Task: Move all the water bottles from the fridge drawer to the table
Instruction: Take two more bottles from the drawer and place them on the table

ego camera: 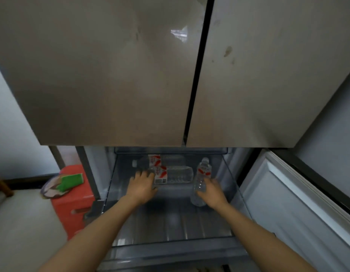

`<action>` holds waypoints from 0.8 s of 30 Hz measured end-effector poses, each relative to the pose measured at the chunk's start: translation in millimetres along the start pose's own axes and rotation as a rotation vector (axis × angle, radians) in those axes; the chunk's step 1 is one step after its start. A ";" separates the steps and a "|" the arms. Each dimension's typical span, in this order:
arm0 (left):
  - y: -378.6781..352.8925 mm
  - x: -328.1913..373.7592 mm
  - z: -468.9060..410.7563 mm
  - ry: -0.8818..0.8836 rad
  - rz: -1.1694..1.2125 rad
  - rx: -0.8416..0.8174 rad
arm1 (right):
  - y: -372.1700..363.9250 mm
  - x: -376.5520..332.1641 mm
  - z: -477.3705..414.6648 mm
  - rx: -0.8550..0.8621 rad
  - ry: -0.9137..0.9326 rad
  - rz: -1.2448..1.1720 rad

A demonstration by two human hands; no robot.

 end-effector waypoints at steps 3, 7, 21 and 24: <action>-13.2 -6.1 -21.6 0.028 0.022 -0.057 | -12.3 -4.1 -24.1 -0.015 -0.108 0.039; -33.8 -11.0 -41.3 0.040 0.025 -0.041 | -28.0 -4.2 -50.0 -0.034 -0.230 0.070; -63.2 -17.6 -86.4 0.119 -0.128 -0.068 | -24.0 44.9 -43.7 -0.314 -0.319 0.242; -64.6 -13.4 -80.3 0.096 -0.159 -0.077 | -24.3 53.0 -40.2 -0.388 -0.353 0.276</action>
Point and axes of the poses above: each hand's wrist, its own z-axis away from the middle knuckle, its own y-axis out of the back of the hand, x = y × z, the point moved 1 cm from there along -z, towards the middle knuckle, and after that the axes turned 14 degrees about -y, right-handed, at the moved point
